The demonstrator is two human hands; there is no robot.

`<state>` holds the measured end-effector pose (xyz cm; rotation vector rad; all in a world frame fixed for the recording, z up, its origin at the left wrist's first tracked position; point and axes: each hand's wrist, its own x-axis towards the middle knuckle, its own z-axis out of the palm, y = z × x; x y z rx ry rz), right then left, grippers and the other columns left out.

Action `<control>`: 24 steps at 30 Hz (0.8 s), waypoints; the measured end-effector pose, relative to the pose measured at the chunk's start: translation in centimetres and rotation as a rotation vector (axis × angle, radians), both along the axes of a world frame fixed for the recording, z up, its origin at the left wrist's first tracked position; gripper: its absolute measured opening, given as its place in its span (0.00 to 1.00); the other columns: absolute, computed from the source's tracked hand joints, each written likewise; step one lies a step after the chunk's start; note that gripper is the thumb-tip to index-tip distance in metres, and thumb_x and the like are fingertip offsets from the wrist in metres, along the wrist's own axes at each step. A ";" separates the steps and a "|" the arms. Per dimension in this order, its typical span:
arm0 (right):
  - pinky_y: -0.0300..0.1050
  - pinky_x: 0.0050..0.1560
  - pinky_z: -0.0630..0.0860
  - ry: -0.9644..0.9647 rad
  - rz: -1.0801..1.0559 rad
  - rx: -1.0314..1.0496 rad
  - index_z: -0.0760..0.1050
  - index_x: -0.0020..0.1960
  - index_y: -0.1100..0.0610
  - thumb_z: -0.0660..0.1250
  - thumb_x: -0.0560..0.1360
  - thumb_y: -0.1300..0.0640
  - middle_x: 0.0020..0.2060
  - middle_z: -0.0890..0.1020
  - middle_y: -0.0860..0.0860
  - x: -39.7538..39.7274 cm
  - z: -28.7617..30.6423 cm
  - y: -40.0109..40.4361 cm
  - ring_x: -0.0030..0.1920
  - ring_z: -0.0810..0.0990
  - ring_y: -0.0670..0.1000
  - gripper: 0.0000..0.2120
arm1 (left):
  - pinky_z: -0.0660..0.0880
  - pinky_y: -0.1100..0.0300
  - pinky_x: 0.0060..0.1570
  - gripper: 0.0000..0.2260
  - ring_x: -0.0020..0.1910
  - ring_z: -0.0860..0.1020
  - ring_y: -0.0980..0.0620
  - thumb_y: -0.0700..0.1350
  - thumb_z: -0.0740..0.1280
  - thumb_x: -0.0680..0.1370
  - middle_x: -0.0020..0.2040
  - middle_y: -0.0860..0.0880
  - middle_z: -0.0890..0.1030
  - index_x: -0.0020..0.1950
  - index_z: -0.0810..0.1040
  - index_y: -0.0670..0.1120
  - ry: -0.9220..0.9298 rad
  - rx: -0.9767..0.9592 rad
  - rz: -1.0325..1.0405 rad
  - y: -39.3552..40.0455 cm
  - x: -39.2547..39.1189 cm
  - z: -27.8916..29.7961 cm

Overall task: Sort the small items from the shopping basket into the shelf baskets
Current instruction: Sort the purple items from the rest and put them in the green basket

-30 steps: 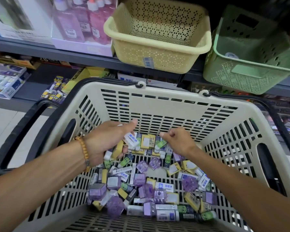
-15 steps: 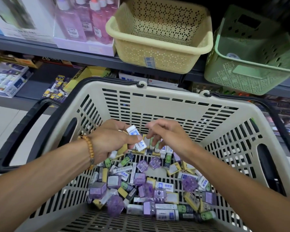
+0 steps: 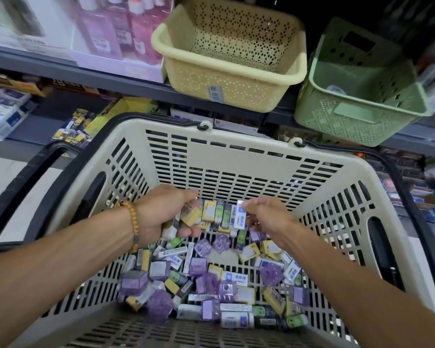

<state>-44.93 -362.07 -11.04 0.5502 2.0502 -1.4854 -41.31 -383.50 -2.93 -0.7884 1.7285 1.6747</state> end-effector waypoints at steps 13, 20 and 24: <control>0.38 0.37 0.78 0.198 0.241 -0.001 0.81 0.47 0.56 0.64 0.80 0.52 0.40 0.84 0.52 -0.3 3.0 -1.9 0.38 0.82 0.47 0.10 | 0.73 0.63 0.23 0.06 0.35 0.83 0.47 0.32 0.62 0.79 0.39 0.41 0.85 0.50 0.75 0.41 0.071 0.016 -0.129 0.6 -0.1 -0.1; 0.33 0.25 0.67 0.189 0.475 -0.116 0.82 0.47 0.48 0.71 0.76 0.55 0.35 0.84 0.48 0.4 4.6 -4.7 0.29 0.75 0.41 0.03 | 0.74 0.66 0.26 0.06 0.36 0.83 0.50 0.32 0.67 0.76 0.46 0.40 0.84 0.53 0.78 0.37 0.112 -0.005 -0.265 0.8 -0.2 -0.1; 0.36 0.29 0.72 0.120 0.299 -0.122 0.82 0.51 0.56 0.69 0.76 0.62 0.37 0.84 0.51 -0.8 3.9 -1.9 0.31 0.78 0.43 0.05 | 0.75 0.63 0.27 0.06 0.35 0.79 0.50 0.31 0.64 0.76 0.46 0.38 0.82 0.52 0.77 0.33 0.031 0.030 -0.205 0.8 -0.2 -0.1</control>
